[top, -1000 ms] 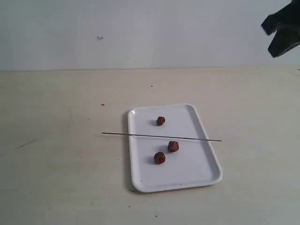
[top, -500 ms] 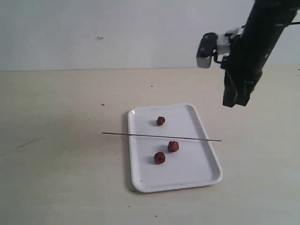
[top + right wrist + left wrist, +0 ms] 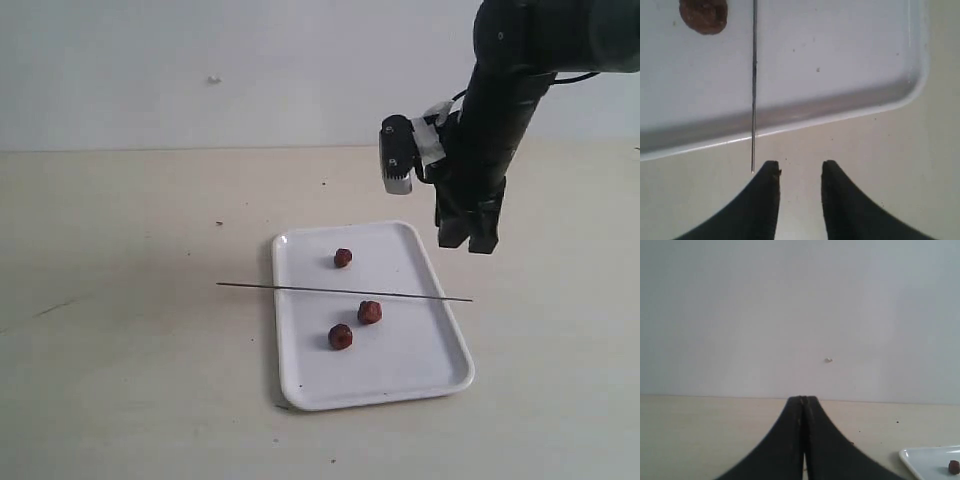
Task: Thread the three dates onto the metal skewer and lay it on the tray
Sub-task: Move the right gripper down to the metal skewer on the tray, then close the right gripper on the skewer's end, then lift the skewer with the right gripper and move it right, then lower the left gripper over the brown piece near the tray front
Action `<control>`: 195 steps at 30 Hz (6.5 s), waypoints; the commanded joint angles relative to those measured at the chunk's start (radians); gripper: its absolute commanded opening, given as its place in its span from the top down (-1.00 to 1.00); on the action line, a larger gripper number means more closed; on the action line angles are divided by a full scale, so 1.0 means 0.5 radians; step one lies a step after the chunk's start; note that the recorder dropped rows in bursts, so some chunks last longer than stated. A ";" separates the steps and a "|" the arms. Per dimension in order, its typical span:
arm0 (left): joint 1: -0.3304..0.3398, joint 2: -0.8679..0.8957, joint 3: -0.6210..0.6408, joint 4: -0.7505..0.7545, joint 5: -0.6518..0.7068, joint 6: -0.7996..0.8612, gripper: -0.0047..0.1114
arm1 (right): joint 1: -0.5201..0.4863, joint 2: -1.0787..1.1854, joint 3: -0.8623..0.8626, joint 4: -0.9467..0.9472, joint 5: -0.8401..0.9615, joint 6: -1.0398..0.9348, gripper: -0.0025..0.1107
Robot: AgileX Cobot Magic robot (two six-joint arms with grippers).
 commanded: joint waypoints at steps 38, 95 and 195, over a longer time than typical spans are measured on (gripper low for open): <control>-0.014 -0.013 -0.001 0.010 -0.018 0.001 0.92 | 0.201 0.335 -0.011 -0.092 -0.124 0.143 0.19; -0.014 -0.013 -0.001 0.010 -0.018 0.001 0.92 | 0.064 -0.075 -0.011 0.154 0.312 0.938 0.96; -1.002 4.177 -3.376 -0.698 2.442 -0.384 0.13 | 0.025 -1.874 1.368 0.187 0.360 1.964 0.96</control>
